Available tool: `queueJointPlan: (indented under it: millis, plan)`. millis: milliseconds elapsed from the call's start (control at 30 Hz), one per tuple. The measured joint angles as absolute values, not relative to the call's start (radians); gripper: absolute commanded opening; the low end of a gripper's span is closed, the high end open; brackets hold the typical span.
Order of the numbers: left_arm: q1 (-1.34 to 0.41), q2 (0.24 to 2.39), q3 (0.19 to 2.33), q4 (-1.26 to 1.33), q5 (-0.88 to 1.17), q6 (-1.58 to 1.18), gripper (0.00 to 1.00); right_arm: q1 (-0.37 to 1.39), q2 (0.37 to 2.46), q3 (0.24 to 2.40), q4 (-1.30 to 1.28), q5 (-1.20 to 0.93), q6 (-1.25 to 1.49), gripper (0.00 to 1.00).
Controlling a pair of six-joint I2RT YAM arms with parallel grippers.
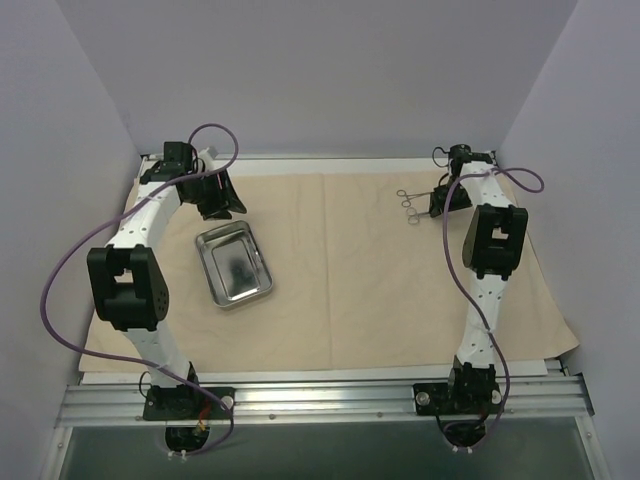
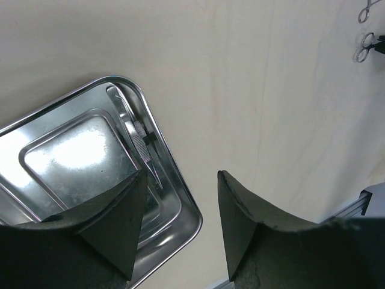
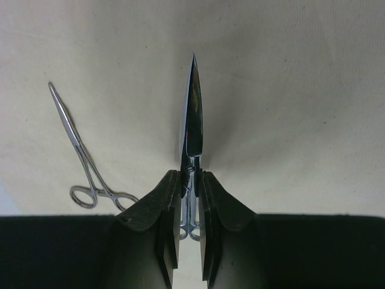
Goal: Open and lay out the surgical kit
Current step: Place the medical item in the surgical kit.
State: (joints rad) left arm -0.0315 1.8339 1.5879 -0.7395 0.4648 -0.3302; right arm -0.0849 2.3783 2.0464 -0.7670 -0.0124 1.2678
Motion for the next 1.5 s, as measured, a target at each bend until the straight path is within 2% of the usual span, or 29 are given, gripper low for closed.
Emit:
queueJointPlan:
  millis: [633, 967, 1367, 1500]
  plan:
    - [-0.005, 1.860, 1.598, -0.768, 0.477, -0.329, 0.58, -0.080, 2.386, 2.052, -0.755, -0.010, 1.288, 0.00]
    - [0.030, 1.860, 1.598, -0.771, 0.479, -0.328, 0.58, -0.068, 2.387, 2.041, -0.746, -0.012, 1.314, 0.14]
    - [0.030, 1.860, 1.597, -0.784, 0.479, -0.326, 0.68, -0.065, 2.385, 2.010, -0.719, -0.038, 1.333, 0.36]
    - [0.030, 1.860, 1.594, -0.785, 0.479, -0.326, 0.68, -0.066, 2.381, 2.004, -0.706, -0.041, 1.333, 0.38]
